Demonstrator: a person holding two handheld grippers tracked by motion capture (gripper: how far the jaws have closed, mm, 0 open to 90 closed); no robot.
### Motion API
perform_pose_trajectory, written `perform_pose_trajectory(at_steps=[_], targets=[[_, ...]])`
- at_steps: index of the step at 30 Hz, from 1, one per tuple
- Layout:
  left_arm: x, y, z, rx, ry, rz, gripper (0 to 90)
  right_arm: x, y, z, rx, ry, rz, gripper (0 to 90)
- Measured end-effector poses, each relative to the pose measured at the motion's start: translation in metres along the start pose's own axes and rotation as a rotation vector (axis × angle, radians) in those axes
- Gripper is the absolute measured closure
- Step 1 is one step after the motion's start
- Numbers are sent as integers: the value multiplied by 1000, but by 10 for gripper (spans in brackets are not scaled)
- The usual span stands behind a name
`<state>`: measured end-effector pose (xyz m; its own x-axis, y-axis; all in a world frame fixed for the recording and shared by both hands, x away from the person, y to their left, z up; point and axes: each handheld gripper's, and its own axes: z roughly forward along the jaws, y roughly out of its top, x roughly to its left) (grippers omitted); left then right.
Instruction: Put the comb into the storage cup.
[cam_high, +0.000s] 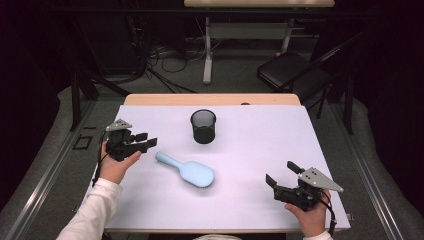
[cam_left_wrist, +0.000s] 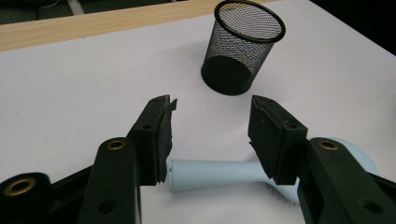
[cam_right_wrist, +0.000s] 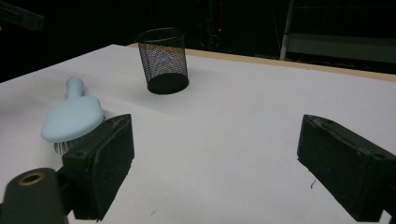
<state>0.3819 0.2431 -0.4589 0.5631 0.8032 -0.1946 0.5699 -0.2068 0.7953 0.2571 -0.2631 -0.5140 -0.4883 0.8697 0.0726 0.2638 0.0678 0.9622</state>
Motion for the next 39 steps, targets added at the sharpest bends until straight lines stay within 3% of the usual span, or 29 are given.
perform_pose_trajectory(at_steps=[16, 20, 25, 30, 34, 39], targets=[[10, 6, 30, 115, 76, -34, 701, 0, 1, -1, 14, 1, -13, 108], [13, 6, 37, 140, 91, -46, 767, 4, 2, -1, 11, -25, -31, 129], [16, 5, 48, 177, 110, -54, 827, 3, 2, -3, 2, 9, -27, 138], [17, 3, 58, 206, 118, -66, 891, -1, 2, -5, -1, 52, 14, 129], [17, 2, 67, 232, 126, -63, 900, -4, 2, -6, 0, 83, 24, 58], [16, 0, 76, 258, 128, -62, 900, -4, 2, -6, 6, 77, 18, 31]])
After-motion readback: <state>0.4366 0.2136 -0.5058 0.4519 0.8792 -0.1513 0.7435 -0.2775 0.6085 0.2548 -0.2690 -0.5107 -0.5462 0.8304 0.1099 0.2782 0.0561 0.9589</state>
